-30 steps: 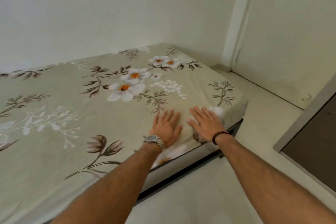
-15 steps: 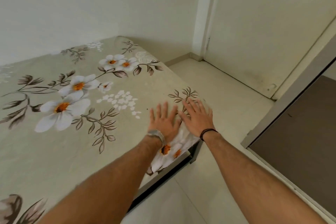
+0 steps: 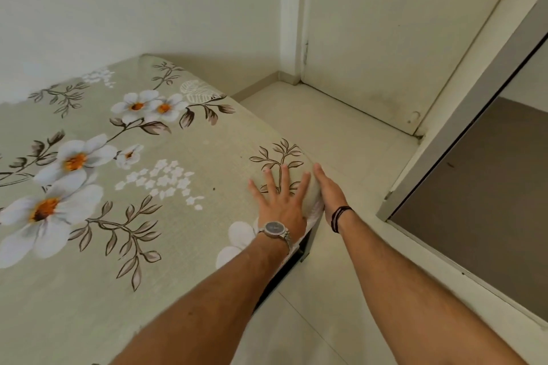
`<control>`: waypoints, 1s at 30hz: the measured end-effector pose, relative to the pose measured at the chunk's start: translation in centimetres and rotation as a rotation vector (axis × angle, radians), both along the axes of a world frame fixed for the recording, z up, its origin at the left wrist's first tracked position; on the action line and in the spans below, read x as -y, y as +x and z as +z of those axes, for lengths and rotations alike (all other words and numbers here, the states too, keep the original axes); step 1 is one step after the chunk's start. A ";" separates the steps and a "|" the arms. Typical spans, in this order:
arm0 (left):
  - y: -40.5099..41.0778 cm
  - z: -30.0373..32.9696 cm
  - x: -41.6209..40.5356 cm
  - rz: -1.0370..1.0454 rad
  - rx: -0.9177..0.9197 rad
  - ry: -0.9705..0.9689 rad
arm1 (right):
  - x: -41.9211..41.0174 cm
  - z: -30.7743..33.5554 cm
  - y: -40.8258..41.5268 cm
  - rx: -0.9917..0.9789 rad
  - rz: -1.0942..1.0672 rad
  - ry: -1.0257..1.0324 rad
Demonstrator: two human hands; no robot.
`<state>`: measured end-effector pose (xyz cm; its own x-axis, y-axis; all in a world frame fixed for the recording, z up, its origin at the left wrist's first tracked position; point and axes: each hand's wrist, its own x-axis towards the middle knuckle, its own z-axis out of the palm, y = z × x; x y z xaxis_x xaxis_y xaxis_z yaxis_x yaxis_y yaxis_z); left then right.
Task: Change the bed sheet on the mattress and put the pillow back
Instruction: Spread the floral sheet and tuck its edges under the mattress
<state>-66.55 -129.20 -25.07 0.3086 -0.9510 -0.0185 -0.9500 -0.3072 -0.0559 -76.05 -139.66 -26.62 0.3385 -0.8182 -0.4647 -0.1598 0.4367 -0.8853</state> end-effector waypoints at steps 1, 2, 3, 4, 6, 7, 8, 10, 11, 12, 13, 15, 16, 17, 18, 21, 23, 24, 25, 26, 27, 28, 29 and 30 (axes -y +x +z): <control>-0.4 0.1 0.4 0.019 0.018 0.001 | 0.2 0.3 -0.1 0.047 0.000 0.038; -0.9 0.1 0.6 0.029 0.036 0.005 | 0.3 0.4 -0.3 0.090 -0.022 0.079; -1.2 0.0 0.9 0.038 0.045 0.001 | 0.5 0.6 -0.5 0.120 -0.052 0.106; -1.3 0.0 1.0 0.044 0.052 -0.009 | 0.5 0.9 -0.7 0.137 -0.081 0.131; -1.3 0.2 1.0 0.049 0.045 -0.038 | 0.0 1.0 -0.8 0.120 -0.147 0.133; -1.2 0.3 1.0 0.046 0.036 -0.048 | -0.7 0.9 -0.6 0.041 -0.195 0.082; -1.1 0.3 1.0 0.041 0.028 -0.051 | -1.9 0.7 -0.3 -0.057 -0.267 0.021; -1.0 0.2 0.9 0.040 0.021 -0.044 | -5.4 0.0 0.3 -0.096 -0.355 -0.020; -0.9 0.2 1.0 0.048 0.010 -0.035 | -7.2 -0.2 0.3 -0.008 -0.372 0.046; -0.9 0.2 1.1 0.065 -0.017 -0.024 | -8.6 -0.5 0.1 0.106 -0.373 0.150; -0.9 0.5 1.3 0.080 -0.059 -0.004 | -9.4 -0.5 -0.1 0.212 -0.363 0.243; -0.8 1.4 1.3 0.071 -0.188 0.009 | -9.4 -0.3 -0.6 0.318 -0.334 0.300; -0.8 1.9 0.9 0.049 -0.261 -0.037 | -9.0 -0.3 -0.6 0.340 -0.327 0.291; -0.9 2.2 0.0 0.016 -0.307 -0.120 | -8.7 0.2 -0.4 0.360 -0.316 0.274; -0.9 2.3 -1.3 -0.014 -0.318 -0.214 | -8.5 0.7 0.0 0.388 -0.290 0.263; -1.0 0.6 -5.6 -0.060 -0.222 -0.317 | -8.3 0.9 0.7 0.457 -0.321 0.323; -0.7 -0.3 -7.1 -0.066 -0.169 -0.280 | -8.4 0.3 0.2 0.441 -0.352 0.365; -0.6 -0.3 -7.3 -0.064 -0.164 -0.273 | -8.4 -0.1 -0.2 0.448 -0.349 0.374; -0.6 0.1 -7.7 -0.053 -0.167 -0.277 | -8.2 -0.4 -0.5 0.457 -0.323 0.370; -0.7 0.4 -8.1 -0.046 -0.166 -0.281 | -7.9 -0.6 -0.9 0.428 -0.278 0.355; -0.8 0.6 -8.8 -0.052 -0.167 -0.282 | -7.6 -0.3 -1.2 0.371 -0.212 0.327; -0.9 0.5 -9.4 -0.069 -0.174 -0.262 | -7.0 -0.1 -1.4 0.253 -0.146 0.282; -0.8 0.3 -9.9 -0.091 -0.195 -0.216 | -6.4 0.2 -1.7 0.105 -0.093 0.215; -0.5 0.4 -10.2 -0.103 -0.238 -0.183 | -6.0 0.8 -1.9 -0.080 -0.070 0.141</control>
